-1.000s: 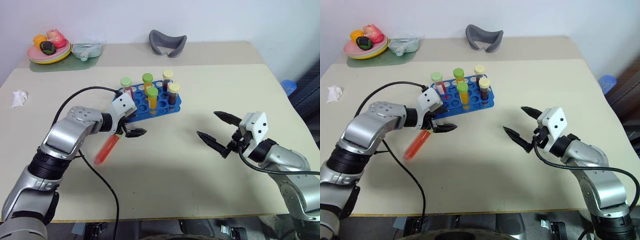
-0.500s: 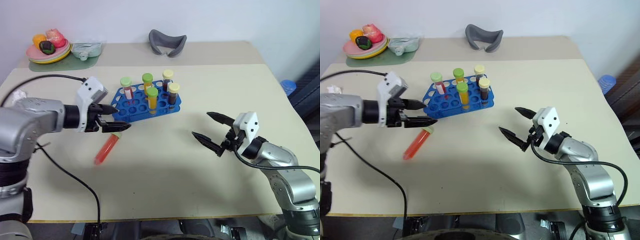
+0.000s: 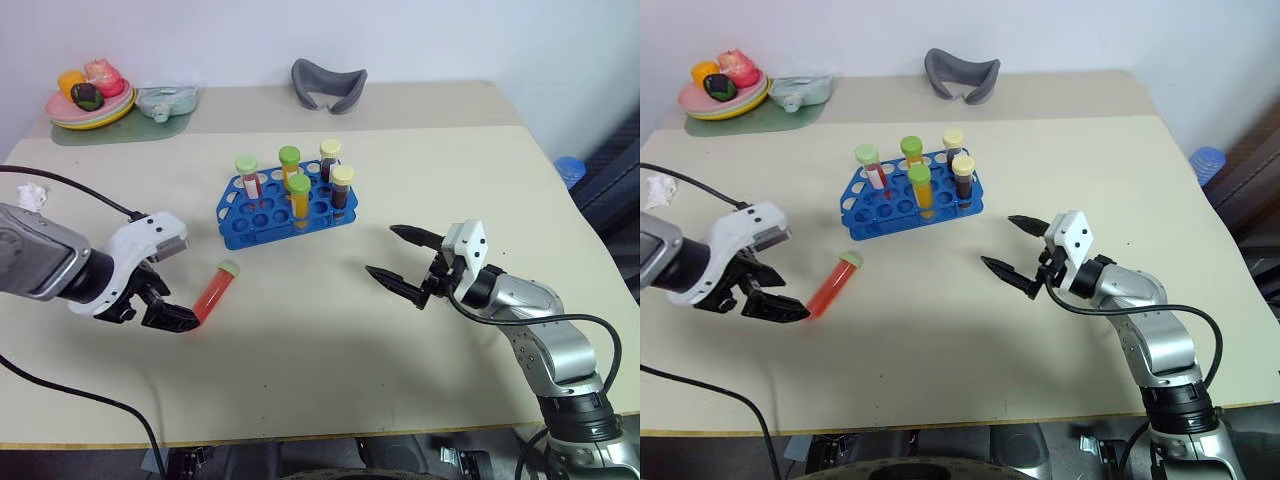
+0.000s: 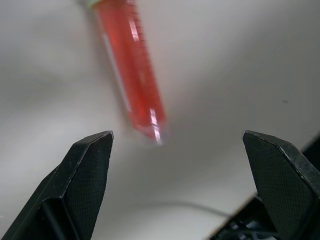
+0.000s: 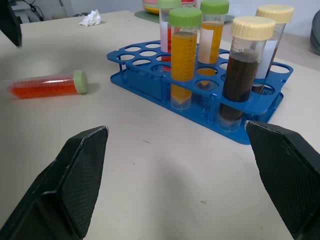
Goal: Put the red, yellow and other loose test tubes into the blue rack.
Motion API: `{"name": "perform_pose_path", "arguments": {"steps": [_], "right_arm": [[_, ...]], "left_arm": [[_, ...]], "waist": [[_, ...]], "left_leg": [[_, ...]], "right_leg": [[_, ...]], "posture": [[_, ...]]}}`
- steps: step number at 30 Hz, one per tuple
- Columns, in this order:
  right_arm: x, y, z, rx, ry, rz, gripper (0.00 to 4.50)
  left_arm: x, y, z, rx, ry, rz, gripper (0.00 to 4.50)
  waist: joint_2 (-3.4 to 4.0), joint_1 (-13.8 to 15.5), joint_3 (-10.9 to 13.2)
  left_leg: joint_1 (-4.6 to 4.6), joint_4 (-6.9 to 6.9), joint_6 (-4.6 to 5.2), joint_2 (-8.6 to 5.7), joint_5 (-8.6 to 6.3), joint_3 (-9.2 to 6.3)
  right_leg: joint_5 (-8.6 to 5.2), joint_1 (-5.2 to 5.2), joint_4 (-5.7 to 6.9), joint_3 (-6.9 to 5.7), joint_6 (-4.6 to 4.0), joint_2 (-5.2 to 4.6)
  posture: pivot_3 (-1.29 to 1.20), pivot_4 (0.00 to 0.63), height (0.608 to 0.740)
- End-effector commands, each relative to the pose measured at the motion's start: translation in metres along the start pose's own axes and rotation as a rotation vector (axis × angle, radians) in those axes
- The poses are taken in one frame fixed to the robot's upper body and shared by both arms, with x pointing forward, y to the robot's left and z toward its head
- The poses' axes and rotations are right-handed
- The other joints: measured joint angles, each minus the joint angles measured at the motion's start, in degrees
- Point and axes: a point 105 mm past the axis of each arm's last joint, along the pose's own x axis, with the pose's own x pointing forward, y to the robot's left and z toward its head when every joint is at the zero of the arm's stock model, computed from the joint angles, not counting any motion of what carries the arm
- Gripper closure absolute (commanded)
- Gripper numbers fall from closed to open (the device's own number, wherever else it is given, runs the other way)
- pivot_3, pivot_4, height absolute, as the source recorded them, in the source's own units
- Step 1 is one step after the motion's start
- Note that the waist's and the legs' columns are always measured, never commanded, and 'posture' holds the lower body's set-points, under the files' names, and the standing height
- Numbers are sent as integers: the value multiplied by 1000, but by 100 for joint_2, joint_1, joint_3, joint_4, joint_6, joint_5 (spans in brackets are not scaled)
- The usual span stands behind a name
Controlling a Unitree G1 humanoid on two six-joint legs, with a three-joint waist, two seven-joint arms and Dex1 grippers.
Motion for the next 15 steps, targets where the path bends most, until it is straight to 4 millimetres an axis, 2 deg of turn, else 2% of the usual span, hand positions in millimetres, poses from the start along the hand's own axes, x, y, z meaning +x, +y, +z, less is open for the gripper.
{"name": "perform_pose_path", "arguments": {"steps": [1,6,11,15], "right_arm": [[2,5,14,-46,-30,20,0],[0,8,26,-71,-34,38,0],[-10,27,30,-102,-17,158,0],[-21,41,25,-131,17,276,0]], "left_arm": [[2,16,7,-19,-19,113,284],[15,20,17,-10,-27,145,284],[27,18,21,-13,-15,130,284],[31,22,22,-26,-3,148,284]], "waist": [[0,-2,0],[0,1,0],[-2,3,0],[-2,11,-1]], "left_leg": [[-1,-1,0,0,0,0],[-2,2,0,0,0,0],[-2,1,0,0,0,0],[-3,3,0,-2,0,0]], "right_leg": [[0,-3,1,0,0,1],[0,-3,2,0,0,1],[0,-4,2,0,0,1],[0,-2,1,0,0,0]], "posture": [[0,150,740],[0,150,740],[0,150,740],[0,150,740]]}}
